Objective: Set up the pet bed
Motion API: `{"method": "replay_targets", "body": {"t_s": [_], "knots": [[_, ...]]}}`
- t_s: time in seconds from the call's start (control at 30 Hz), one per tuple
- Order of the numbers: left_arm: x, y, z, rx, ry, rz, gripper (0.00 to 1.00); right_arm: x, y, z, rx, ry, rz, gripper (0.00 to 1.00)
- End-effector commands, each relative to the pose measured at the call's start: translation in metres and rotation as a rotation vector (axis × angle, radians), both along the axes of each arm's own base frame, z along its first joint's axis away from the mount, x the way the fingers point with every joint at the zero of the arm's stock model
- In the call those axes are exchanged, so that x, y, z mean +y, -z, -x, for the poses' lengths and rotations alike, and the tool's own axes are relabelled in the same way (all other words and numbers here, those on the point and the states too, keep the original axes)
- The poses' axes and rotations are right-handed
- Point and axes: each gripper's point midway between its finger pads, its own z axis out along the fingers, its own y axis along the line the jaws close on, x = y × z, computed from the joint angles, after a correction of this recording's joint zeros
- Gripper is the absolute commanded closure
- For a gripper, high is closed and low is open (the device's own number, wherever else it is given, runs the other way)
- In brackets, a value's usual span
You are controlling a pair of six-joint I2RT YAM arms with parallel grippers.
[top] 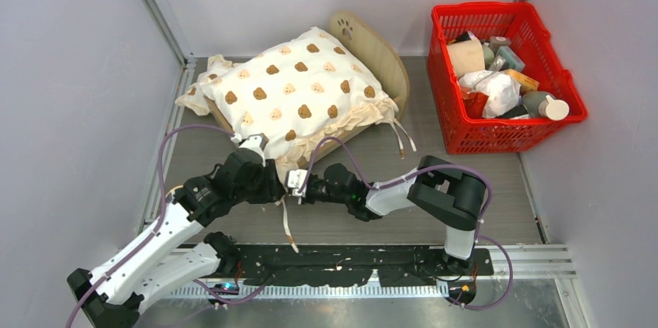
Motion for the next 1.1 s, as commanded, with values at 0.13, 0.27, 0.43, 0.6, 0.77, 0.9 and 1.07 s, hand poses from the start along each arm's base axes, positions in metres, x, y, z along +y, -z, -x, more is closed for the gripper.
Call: {"method": "replay_targets", "body": {"t_s": [0.13, 0.27, 0.43, 0.6, 0.77, 0.9, 1.07], "knots": [[-0.008, -0.010, -0.007, -0.011, 0.009, 0.018, 0.61, 0.004, -0.036, -0.002, -0.069, 0.004, -0.074, 0.95], [-0.009, -0.009, -0.009, -0.011, 0.019, 0.010, 0.75, 0.003, -0.037, -0.001, -0.072, 0.003, -0.074, 0.95], [-0.008, -0.004, -0.008, 0.006, 0.024, -0.015, 1.00, 0.001, -0.035, -0.001, -0.064, 0.016, -0.073, 0.95], [0.005, -0.002, -0.003, 0.013, -0.032, -0.028, 1.00, -0.007, -0.034, -0.001, 0.027, 0.071, -0.086, 0.62], [0.014, 0.002, 0.001, 0.000, -0.082, -0.016, 1.00, -0.025, -0.030, 0.019, 0.240, 0.108, -0.117, 0.44], [0.013, 0.008, 0.005, 0.020, -0.084, -0.004, 1.00, -0.028, -0.017, 0.037, 0.455, 0.150, -0.166, 0.41], [0.013, 0.011, 0.007, 0.020, -0.087, 0.018, 1.00, -0.013, 0.008, 0.054, 0.619, 0.204, -0.186, 0.39]]}}
